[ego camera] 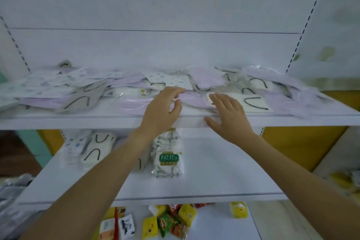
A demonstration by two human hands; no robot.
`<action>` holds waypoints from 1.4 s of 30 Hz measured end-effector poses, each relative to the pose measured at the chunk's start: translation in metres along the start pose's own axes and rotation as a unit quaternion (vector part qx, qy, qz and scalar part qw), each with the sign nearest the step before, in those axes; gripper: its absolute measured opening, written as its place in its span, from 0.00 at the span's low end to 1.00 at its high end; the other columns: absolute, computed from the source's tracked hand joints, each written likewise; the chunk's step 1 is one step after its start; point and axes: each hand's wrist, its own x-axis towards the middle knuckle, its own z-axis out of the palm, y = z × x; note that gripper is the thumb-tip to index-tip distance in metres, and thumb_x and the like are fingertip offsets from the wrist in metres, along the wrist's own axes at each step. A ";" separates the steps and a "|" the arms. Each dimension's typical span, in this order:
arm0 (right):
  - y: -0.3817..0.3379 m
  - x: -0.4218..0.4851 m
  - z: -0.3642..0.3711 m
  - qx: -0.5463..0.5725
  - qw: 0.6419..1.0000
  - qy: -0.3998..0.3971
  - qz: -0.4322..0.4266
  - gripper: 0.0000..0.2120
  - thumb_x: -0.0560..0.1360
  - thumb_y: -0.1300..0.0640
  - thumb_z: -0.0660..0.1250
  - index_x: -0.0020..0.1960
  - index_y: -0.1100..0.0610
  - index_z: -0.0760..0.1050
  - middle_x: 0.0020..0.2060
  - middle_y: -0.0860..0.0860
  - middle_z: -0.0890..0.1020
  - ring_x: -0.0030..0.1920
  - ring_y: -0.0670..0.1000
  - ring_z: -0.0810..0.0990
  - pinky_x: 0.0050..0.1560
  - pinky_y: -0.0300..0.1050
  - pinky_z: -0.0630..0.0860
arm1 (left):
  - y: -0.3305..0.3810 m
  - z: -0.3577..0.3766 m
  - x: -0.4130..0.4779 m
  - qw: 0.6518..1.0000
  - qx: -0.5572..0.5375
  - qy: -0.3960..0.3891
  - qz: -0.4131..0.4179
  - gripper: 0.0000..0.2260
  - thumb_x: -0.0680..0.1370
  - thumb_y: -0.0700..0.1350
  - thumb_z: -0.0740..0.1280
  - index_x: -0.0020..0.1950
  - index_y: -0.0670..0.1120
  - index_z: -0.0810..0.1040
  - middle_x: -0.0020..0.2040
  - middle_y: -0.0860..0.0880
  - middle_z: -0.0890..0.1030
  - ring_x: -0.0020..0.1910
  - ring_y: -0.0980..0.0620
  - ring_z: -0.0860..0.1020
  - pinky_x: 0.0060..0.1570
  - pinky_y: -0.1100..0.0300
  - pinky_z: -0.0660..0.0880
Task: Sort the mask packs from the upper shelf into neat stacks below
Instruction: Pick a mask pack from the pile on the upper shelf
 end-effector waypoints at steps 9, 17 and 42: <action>0.068 -0.013 0.015 0.000 0.997 0.051 -0.051 0.25 0.70 0.41 0.58 0.59 0.57 0.73 0.46 0.55 0.79 0.43 0.58 0.80 0.50 0.54 0.75 | 0.035 0.082 0.058 0.993 0.062 -0.075 -0.073 0.11 0.78 0.44 0.62 0.60 0.45 0.76 0.59 0.49 0.75 0.59 0.52 0.73 0.54 0.63 0.67; 0.100 -0.023 -0.008 0.147 0.980 -0.076 -0.111 0.37 0.69 0.27 0.50 0.67 0.51 0.69 0.66 0.47 0.71 0.71 0.51 0.63 0.73 0.54 0.55 | 0.058 0.105 0.078 0.948 0.170 -0.236 -0.130 0.25 0.75 0.57 0.67 0.69 0.49 0.70 0.58 0.48 0.78 0.52 0.52 0.75 0.49 0.59 0.71; 0.212 0.082 -0.043 0.276 0.939 0.045 0.200 0.14 0.80 0.50 0.57 0.53 0.55 0.78 0.45 0.51 0.81 0.48 0.53 0.79 0.47 0.43 0.73 | 0.065 0.127 0.124 0.958 -0.039 0.064 -0.275 0.20 0.76 0.37 0.62 0.69 0.46 0.70 0.66 0.47 0.70 0.55 0.49 0.75 0.55 0.60 0.70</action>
